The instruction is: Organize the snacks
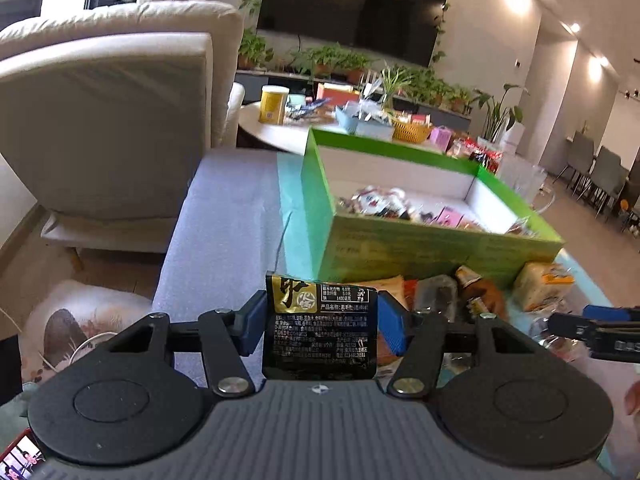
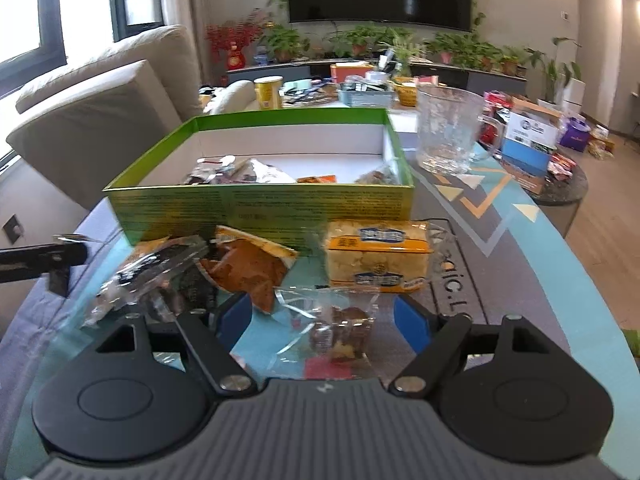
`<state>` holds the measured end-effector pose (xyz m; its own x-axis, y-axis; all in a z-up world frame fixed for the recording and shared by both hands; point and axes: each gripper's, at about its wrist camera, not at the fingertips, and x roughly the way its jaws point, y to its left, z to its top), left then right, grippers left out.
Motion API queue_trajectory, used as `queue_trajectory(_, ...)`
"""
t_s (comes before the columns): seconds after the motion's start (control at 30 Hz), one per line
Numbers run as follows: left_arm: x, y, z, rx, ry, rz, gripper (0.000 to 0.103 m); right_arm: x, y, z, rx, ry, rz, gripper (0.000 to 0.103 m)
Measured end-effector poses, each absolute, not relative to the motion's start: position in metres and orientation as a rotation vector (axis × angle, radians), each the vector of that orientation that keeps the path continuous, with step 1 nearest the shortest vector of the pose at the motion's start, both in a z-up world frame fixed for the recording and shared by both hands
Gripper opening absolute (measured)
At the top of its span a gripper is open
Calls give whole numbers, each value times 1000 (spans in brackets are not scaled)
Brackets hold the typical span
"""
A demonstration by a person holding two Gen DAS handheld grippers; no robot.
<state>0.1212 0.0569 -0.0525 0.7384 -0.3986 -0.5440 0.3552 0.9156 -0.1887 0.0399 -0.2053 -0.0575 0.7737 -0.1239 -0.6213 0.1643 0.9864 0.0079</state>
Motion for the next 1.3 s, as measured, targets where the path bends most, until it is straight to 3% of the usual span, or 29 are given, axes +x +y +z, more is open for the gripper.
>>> queue_trajectory(0.23, 111, 52, -43, -72, 601, -416, 55, 61, -220, -57, 85, 628, -241, 45)
queue_trajectory(0.63, 108, 40, -44, -55, 614, -414, 55, 102, -234, -76, 74, 730, -275, 45)
queue_trajectory(1.3, 88, 33, -34, -70, 590, -428, 55, 46, -237, -40, 116, 559, -245, 45)
